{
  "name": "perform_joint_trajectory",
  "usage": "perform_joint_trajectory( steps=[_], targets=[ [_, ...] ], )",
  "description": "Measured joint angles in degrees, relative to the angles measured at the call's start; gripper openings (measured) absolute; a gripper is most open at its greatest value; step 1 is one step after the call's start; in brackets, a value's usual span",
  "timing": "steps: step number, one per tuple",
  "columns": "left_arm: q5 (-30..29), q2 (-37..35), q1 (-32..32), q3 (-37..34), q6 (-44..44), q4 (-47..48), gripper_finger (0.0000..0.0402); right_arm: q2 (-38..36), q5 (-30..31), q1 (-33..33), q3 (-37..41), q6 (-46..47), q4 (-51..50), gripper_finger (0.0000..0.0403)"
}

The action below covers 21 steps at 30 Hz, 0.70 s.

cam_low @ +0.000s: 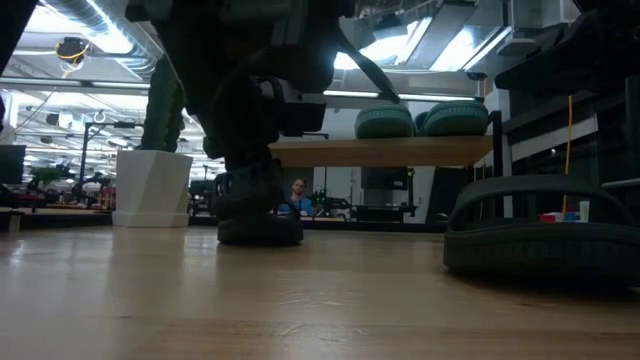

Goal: Pick and place slides into the shelf
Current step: Put the left black slide on the shelf

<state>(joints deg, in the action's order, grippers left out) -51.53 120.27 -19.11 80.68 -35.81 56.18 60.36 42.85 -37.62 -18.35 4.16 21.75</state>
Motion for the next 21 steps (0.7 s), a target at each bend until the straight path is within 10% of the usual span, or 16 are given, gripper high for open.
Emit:
perform_joint_trajectory(
  steps=[21],
  targets=[
    [-1.5, 0.0, 0.5, 0.0, 0.0, 1.9, 0.0137, 0.0, 0.0, 0.0, 0.0, 0.0, -0.2, 0.0011]
  ],
)
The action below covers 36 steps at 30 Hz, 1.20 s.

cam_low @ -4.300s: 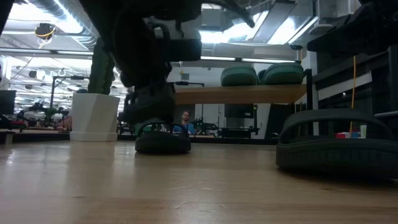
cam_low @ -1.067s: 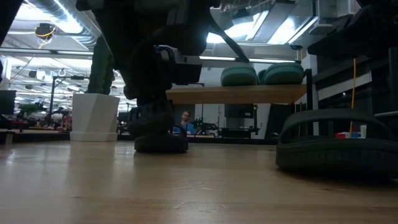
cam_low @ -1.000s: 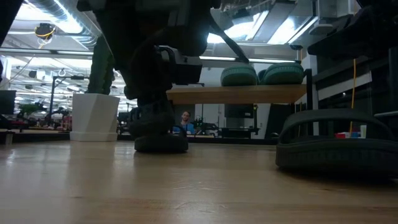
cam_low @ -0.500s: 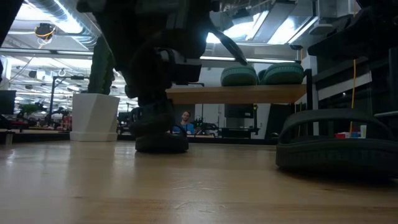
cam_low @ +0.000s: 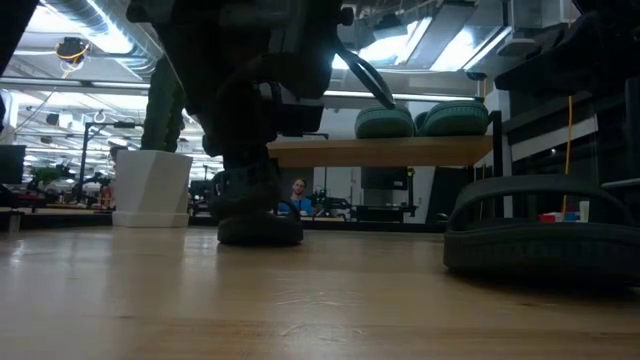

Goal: Pick and place slides into the shelf
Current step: Put the left black slide on the shelf

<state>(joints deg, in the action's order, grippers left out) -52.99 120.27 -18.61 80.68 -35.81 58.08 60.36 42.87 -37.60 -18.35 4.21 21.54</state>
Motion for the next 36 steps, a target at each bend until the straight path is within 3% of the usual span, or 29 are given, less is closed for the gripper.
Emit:
perform_joint_trajectory(
  steps=[24, 36],
  targets=[
    [1.0, 0.0, 1.2, 0.0, -0.1, -0.1, 0.0134, 0.0, 0.0, 0.0, 0.0, 0.2, 0.0, 0.0011],
    [0.9, 0.0, 1.2, 0.0, -1.6, -0.1, 0.0013, 0.0, 0.0, 0.0, 0.0, 0.3, 0.0, 0.0011]
  ],
)
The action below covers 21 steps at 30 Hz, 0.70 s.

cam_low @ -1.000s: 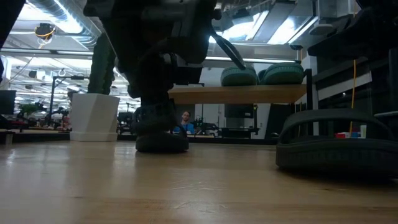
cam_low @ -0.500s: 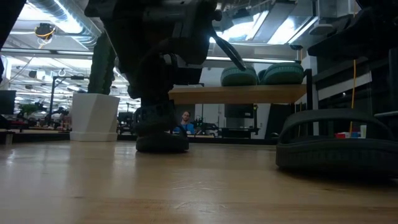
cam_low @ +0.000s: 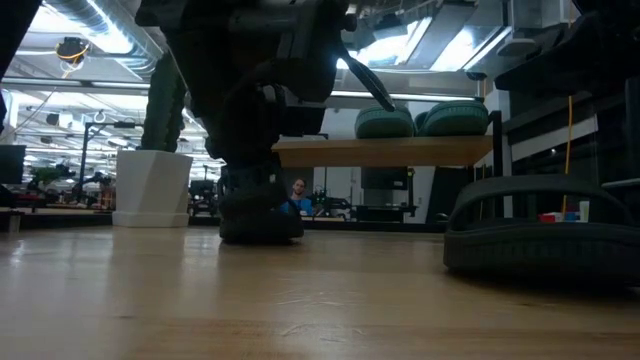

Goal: Pick and place slides into the shelf
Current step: Put the left black slide on the shelf

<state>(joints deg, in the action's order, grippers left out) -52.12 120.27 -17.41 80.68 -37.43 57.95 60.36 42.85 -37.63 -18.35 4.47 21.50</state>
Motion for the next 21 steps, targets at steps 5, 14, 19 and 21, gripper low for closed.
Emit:
perform_joint_trajectory(
  steps=[5, 14, 19, 21],
  targets=[
    [0.0, 0.0, 0.0, 0.0, 0.0, 0.0, 0.0009, 0.0, 0.0, 0.0, 0.0, 0.0, 0.0, 0.0011],
    [0.0, 0.0, -1.0, 0.0, 0.0, 0.2, 0.0003, 0.0, 0.0, 0.0, 0.0, 0.0, 0.0, 0.0011],
    [0.2, 0.0, -3.1, 0.7, -0.8, 1.8, 0.0002, 0.0, 0.0, 0.0, 0.0, 0.0, 0.0, 0.0011],
    [0.6, 0.0, -4.0, 1.9, -2.2, 3.2, 0.0001, 0.0, 0.0, 0.0, 0.0, 0.0, 0.0, 0.0011]
  ],
)
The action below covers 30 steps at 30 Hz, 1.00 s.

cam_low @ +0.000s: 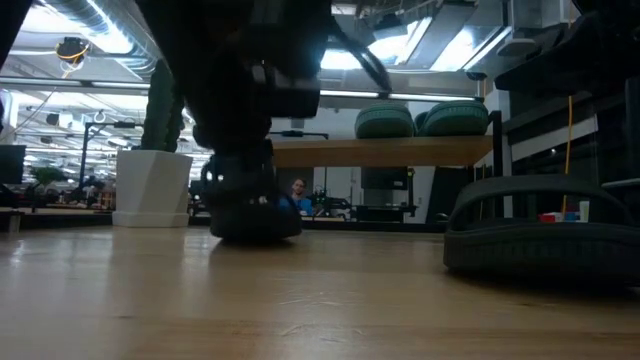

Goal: Pick and place slides into the shelf
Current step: Put the left black slide on the shelf

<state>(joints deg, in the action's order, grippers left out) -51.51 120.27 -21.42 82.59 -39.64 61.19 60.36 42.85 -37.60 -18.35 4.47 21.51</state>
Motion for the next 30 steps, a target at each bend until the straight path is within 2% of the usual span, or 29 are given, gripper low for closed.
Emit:
perform_joint_trajectory(
  steps=[10, 19, 25, 30],
  targets=[
    [0.6, 0.0, -6.6, 9.1, -6.9, 9.2, 0.0001, 0.0, 0.0, 0.0, 0.0, 0.0, 0.0, 0.0011],
    [-0.2, -0.1, -10.6, 17.4, -15.0, 22.6, 0.0, 0.0, 0.0, 0.0, 0.0, 1.3, -0.6, 0.0011],
    [-3.2, -0.1, -13.0, 20.4, -20.0, 28.8, 0.0, 0.0, 0.0, 0.0, 0.0, 1.5, -0.6, 0.0011],
    [-3.4, -0.1, -14.5, 20.7, -20.3, 28.8, 0.0, 0.0, 0.0, 0.0, 0.0, 1.5, -0.5, 0.0011]
  ],
)
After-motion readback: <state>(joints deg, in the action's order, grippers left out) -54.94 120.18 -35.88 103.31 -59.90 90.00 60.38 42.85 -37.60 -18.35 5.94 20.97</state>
